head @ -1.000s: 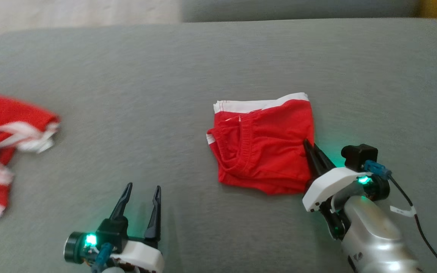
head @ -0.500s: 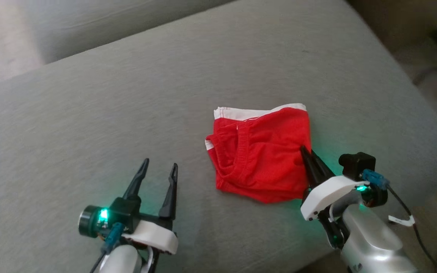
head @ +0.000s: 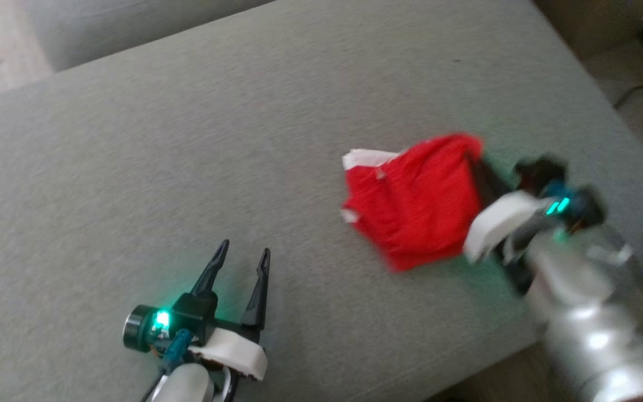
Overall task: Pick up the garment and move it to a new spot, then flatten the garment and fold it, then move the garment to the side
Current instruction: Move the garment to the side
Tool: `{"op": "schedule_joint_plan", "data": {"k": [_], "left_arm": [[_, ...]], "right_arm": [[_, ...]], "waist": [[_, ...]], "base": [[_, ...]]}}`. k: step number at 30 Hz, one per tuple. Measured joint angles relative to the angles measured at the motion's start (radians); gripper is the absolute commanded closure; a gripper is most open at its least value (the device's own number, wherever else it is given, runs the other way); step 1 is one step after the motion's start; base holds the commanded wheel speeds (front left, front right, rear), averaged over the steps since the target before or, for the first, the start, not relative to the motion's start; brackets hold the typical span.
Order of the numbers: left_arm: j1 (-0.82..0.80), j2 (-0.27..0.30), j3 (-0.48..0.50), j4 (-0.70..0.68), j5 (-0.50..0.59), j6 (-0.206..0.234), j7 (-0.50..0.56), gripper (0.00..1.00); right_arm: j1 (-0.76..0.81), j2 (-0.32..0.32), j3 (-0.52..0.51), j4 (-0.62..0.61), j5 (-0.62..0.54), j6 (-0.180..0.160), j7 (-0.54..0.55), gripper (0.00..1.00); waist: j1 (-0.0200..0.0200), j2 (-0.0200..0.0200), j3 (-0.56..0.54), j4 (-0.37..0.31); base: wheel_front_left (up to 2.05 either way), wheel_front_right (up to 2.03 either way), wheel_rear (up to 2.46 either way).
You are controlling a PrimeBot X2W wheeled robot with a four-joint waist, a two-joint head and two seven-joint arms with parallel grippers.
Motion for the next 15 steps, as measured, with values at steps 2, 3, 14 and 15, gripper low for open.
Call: {"op": "schedule_joint_plan", "data": {"k": [2,3,14,15], "left_arm": [[0.000,0.000,0.004,0.000,0.011,-0.005,0.000,0.00],[0.000,0.000,0.006,0.000,0.017,-0.008,0.000,0.00],[-0.014,0.000,0.031,-0.006,0.046,-0.026,-0.003,0.00],[-0.021,0.001,0.036,-0.006,0.046,-0.026,-0.003,0.00]], "right_arm": [[-0.062,-0.040,-0.037,0.019,-0.043,0.000,0.005,1.00],[-0.091,-0.062,-0.057,0.029,-0.066,0.000,0.014,1.00],[-0.229,-0.242,-0.310,0.107,-0.282,0.000,0.102,1.00],[-0.229,-0.250,-0.337,0.107,-0.306,0.000,0.103,1.00]], "waist": [[0.0000,0.0000,0.011,0.027],[0.0000,0.0000,0.017,0.040],[0.0000,0.0000,0.082,0.148],[0.0001,0.0000,0.088,0.155]], "base": [[0.00,0.00,0.00],[0.00,0.00,0.00],[0.00,0.00,0.00],[0.00,0.00,0.00]]}}
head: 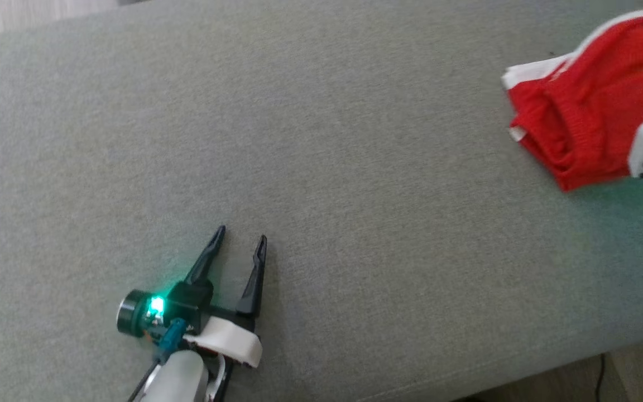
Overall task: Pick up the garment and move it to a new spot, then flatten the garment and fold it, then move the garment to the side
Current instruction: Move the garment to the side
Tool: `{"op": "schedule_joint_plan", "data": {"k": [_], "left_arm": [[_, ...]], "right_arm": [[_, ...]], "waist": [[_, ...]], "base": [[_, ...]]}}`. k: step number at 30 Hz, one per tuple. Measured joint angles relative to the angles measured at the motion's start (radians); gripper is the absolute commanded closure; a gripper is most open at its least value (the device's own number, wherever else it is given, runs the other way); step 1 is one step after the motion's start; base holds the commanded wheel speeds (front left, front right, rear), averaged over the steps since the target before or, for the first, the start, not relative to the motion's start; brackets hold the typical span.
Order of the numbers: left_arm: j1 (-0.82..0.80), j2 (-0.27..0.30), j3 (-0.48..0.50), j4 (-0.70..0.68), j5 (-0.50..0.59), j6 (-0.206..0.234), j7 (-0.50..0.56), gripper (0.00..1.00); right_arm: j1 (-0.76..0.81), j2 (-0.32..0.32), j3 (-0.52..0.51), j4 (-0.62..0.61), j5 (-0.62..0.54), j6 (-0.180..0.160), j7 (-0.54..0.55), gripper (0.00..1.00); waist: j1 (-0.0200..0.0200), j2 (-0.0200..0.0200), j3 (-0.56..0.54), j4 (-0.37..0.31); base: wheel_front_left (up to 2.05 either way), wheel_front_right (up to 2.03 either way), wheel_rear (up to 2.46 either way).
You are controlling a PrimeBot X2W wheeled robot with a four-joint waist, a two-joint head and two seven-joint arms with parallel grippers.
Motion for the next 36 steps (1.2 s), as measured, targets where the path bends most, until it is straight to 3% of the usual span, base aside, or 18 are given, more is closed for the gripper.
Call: {"op": "schedule_joint_plan", "data": {"k": [1,2,3,4,10,13,16,23,28,36], "left_arm": [[-0.005,0.001,0.002,0.000,0.001,0.000,0.000,0.00],[-0.009,0.001,0.005,-0.001,0.007,0.000,0.000,0.00],[-0.011,0.001,0.007,-0.002,0.011,0.000,-0.001,0.00],[-0.015,0.001,0.007,-0.002,0.015,0.000,-0.002,0.00],[-0.022,0.000,0.041,-0.002,0.016,0.003,-0.004,0.00],[-0.024,0.000,0.068,-0.003,0.016,0.016,-0.004,0.00],[-0.023,0.002,0.102,-0.007,0.016,0.032,-0.004,0.00],[-0.009,0.006,0.168,-0.021,0.016,0.066,-0.004,0.00],[0.038,0.007,0.231,-0.033,0.016,0.091,-0.004,0.00],[0.108,0.015,0.294,-0.033,0.016,0.100,-0.004,0.00]], "right_arm": [[-0.001,-0.002,-0.032,-0.001,-0.023,0.000,0.007,1.00],[-0.002,-0.001,-0.064,-0.003,-0.042,0.000,0.009,0.93],[-0.002,0.001,-0.086,-0.009,-0.067,0.000,0.009,0.38],[-0.002,0.005,-0.110,-0.019,-0.093,0.000,0.008,0.00],[-0.003,0.064,-0.231,-0.092,-0.196,0.000,-0.056,0.00],[-0.003,0.132,-0.229,-0.123,-0.204,0.000,-0.095,0.00],[0.003,0.207,-0.165,-0.164,-0.190,0.000,-0.105,0.00],[0.172,0.261,0.029,-0.368,0.032,0.000,-0.108,0.00],[0.378,0.270,0.061,-0.412,0.159,0.000,-0.108,0.00],[0.525,0.277,0.150,-0.458,0.291,0.000,-0.108,0.00]], "waist": [[0.0000,0.0000,0.006,0.005],[0.0000,0.0000,0.012,0.009],[0.0000,0.0000,0.016,0.011],[0.0000,0.0000,0.019,0.013],[0.0000,0.0000,0.019,0.019],[0.0000,0.0000,0.008,0.022],[-0.0001,0.0000,-0.008,0.032],[-0.0001,0.0000,-0.053,0.093],[-0.0002,0.0000,-0.095,0.144],[-0.0003,0.0000,-0.173,0.203]], "base": [[0.00,0.00,0.00],[0.00,0.00,0.00],[0.00,0.00,0.00],[0.00,0.00,0.00],[0.00,0.00,0.00],[0.00,0.00,0.00],[0.00,0.00,0.00],[0.00,0.00,0.00],[0.00,0.00,0.00],[0.00,0.00,0.00]]}}
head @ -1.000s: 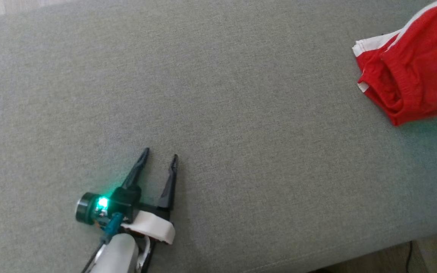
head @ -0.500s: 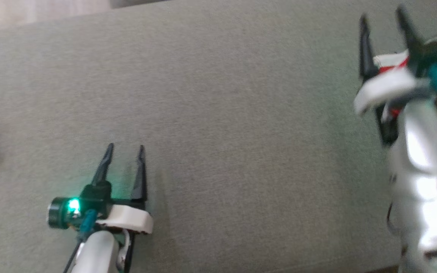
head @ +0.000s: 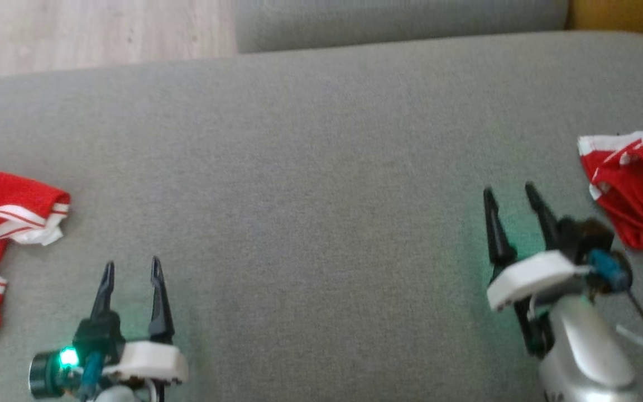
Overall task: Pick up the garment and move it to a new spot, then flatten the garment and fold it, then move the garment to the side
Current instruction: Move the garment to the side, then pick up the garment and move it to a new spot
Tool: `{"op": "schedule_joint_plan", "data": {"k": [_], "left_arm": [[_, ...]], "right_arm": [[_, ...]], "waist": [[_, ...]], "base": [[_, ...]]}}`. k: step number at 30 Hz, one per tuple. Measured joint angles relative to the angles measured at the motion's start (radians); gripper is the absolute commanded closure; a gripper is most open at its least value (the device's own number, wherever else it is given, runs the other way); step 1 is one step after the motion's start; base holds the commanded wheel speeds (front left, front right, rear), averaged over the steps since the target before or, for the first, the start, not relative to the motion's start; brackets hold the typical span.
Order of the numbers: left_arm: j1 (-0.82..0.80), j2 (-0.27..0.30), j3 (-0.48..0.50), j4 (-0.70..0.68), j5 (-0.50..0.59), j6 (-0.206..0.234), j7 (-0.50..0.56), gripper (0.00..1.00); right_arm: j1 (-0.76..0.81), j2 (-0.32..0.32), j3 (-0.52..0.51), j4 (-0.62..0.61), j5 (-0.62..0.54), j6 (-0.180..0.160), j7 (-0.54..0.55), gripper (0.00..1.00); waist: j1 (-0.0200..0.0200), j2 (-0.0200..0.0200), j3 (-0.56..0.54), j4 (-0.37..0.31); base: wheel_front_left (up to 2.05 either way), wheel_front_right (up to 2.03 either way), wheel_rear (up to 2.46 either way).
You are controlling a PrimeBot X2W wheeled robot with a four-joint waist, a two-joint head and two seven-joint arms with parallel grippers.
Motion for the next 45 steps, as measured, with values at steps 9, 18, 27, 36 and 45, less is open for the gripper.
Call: {"op": "schedule_joint_plan", "data": {"k": [9,18,27,36,45], "left_arm": [[0.108,-0.002,0.005,-0.002,0.018,0.007,0.000,0.00],[0.117,-0.009,0.005,-0.001,0.019,-0.003,0.000,0.00],[0.077,-0.014,0.002,-0.001,0.007,-0.012,0.000,0.00],[0.088,-0.017,0.052,0.030,-0.023,-0.012,0.000,0.00],[0.108,-0.016,0.131,0.051,-0.023,-0.029,0.000,0.00]], "right_arm": [[0.136,0.001,0.036,-0.023,0.018,0.000,0.000,0.00],[0.144,0.002,0.043,-0.024,0.025,0.000,0.000,0.00],[0.134,0.003,0.074,-0.034,0.031,0.000,0.000,0.00],[0.129,0.003,0.122,-0.024,0.043,0.000,0.000,0.00],[0.086,0.003,0.198,-0.010,0.070,0.000,0.000,0.00]], "waist": [[-0.0002,0.0000,-0.077,0.024],[0.0001,0.0000,-0.071,0.046],[0.0002,0.0000,-0.037,0.158],[0.0002,0.0000,-0.014,0.396],[0.0002,0.0000,0.000,0.517]], "base": [[0.00,0.00,0.00],[0.00,0.00,0.00],[0.00,0.00,0.00],[0.00,0.00,0.00],[0.00,0.00,0.00]]}}
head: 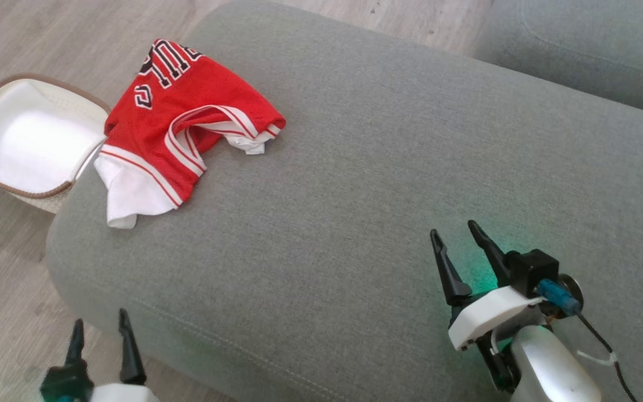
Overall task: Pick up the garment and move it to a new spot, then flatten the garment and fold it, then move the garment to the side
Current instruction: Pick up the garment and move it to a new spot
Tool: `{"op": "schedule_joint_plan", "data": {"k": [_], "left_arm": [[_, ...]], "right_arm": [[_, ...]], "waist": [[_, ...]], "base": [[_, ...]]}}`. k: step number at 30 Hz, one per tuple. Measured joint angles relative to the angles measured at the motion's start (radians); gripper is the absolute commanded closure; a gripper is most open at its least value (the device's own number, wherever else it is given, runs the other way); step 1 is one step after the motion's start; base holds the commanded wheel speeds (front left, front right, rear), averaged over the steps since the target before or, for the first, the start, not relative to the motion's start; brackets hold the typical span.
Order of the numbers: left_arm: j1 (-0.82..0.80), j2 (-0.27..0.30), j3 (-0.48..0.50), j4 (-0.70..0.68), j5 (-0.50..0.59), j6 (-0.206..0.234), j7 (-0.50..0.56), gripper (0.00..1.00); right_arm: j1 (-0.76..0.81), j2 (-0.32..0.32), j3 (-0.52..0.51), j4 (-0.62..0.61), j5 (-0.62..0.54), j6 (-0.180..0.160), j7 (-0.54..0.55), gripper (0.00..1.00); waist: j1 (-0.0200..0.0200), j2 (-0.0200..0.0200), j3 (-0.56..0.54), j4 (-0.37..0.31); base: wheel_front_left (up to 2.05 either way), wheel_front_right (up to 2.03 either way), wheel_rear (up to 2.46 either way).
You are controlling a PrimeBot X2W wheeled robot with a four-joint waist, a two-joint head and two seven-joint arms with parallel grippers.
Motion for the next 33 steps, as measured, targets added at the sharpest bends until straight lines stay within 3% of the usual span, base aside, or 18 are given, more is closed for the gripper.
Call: {"op": "schedule_joint_plan", "data": {"k": [6,10,15,21,26,33], "left_arm": [[-0.046,0.025,0.067,-0.046,-0.016,-0.033,0.000,0.00],[-0.170,0.101,0.099,-0.061,-0.016,-0.065,0.000,0.00],[-0.369,0.191,0.087,0.045,-0.048,-0.125,0.022,0.00],[-0.553,0.263,-0.037,0.173,-0.126,-0.158,0.076,0.00],[-0.598,0.310,-0.176,0.275,-0.293,-0.158,0.181,0.00],[-0.626,0.353,-0.246,0.402,-0.488,-0.158,0.279,0.00]], "right_arm": [[-0.006,0.000,0.000,0.012,-0.005,0.000,0.000,0.00],[-0.041,0.000,-0.015,0.006,-0.033,0.000,0.000,0.00],[-0.089,-0.001,-0.035,-0.027,-0.066,0.000,0.000,0.00],[-0.149,-0.004,-0.032,-0.094,-0.089,0.000,0.000,0.00],[-0.175,-0.006,-0.029,-0.141,-0.116,0.000,0.000,0.00],[-0.183,-0.007,-0.035,-0.182,-0.119,0.000,-0.004,0.00]], "waist": [[0.0000,0.0000,0.027,-0.025],[0.0000,0.0000,0.063,-0.043],[0.0002,0.0000,0.127,-0.067],[0.0002,0.0000,0.204,-0.112],[0.0003,0.0000,0.263,-0.163],[0.0001,0.0000,0.309,-0.250]], "base": [[0.00,0.00,0.00],[0.00,0.00,0.00],[0.00,0.00,0.00],[0.00,0.00,0.00],[0.00,0.00,0.00],[0.00,0.00,0.00]]}}
